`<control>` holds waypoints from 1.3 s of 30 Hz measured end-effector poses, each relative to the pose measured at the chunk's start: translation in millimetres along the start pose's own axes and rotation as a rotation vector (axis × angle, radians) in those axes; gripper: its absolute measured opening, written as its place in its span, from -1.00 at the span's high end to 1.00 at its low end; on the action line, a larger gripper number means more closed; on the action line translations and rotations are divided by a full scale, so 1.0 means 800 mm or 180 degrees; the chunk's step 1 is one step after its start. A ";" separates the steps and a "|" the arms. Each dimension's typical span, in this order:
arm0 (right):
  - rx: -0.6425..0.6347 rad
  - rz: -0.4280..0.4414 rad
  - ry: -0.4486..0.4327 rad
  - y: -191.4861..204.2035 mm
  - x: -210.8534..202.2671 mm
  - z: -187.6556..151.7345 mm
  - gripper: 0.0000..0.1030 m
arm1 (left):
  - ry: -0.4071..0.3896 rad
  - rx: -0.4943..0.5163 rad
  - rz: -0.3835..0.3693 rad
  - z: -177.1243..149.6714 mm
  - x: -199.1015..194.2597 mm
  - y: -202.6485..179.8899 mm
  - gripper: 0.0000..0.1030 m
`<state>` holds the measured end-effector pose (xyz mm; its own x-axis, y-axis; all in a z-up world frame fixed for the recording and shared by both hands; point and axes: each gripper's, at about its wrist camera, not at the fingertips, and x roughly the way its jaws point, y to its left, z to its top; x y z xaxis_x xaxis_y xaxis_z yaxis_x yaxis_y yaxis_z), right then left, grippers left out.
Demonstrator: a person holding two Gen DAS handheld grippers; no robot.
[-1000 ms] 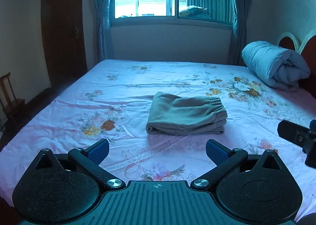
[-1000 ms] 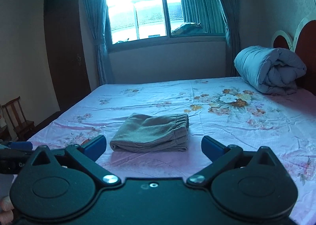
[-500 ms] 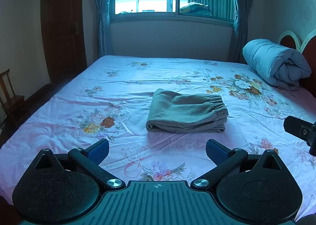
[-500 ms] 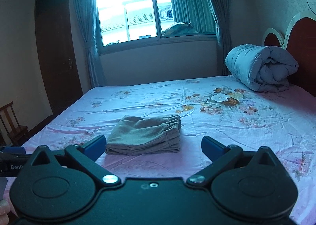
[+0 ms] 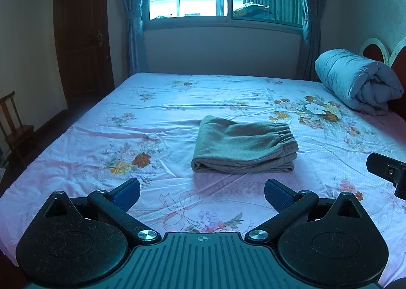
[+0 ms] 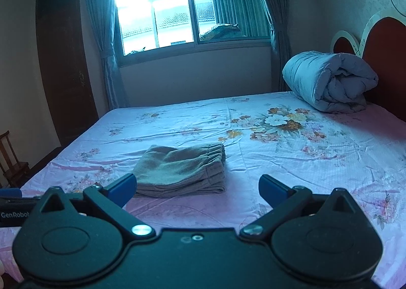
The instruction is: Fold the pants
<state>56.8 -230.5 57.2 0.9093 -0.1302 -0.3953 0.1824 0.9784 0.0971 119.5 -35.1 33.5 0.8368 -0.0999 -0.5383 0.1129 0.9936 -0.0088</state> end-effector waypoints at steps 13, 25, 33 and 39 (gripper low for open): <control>0.0022 0.0024 0.0042 -0.002 0.005 0.003 -0.89 | 0.0008 0.0017 0.0002 0.004 0.003 -0.003 -1.00; 0.0054 0.0039 0.0072 -0.007 0.011 0.004 -0.89 | 0.0050 0.0077 -0.0073 0.004 0.013 -0.013 -1.00; 0.0070 0.0035 0.0100 -0.009 0.017 0.002 -0.89 | 0.0108 0.0006 -0.0170 0.005 0.022 -0.015 -1.00; 0.0076 0.0034 0.0107 -0.009 0.020 0.001 -0.89 | 0.0124 0.0048 -0.0129 0.006 0.029 -0.020 -1.00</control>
<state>70.1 -240.0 51.2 0.8981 -0.1141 -0.4247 0.1821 0.9755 0.1231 139.3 -53.9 25.0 0.8099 -0.1375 -0.5702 0.1546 0.9878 -0.0187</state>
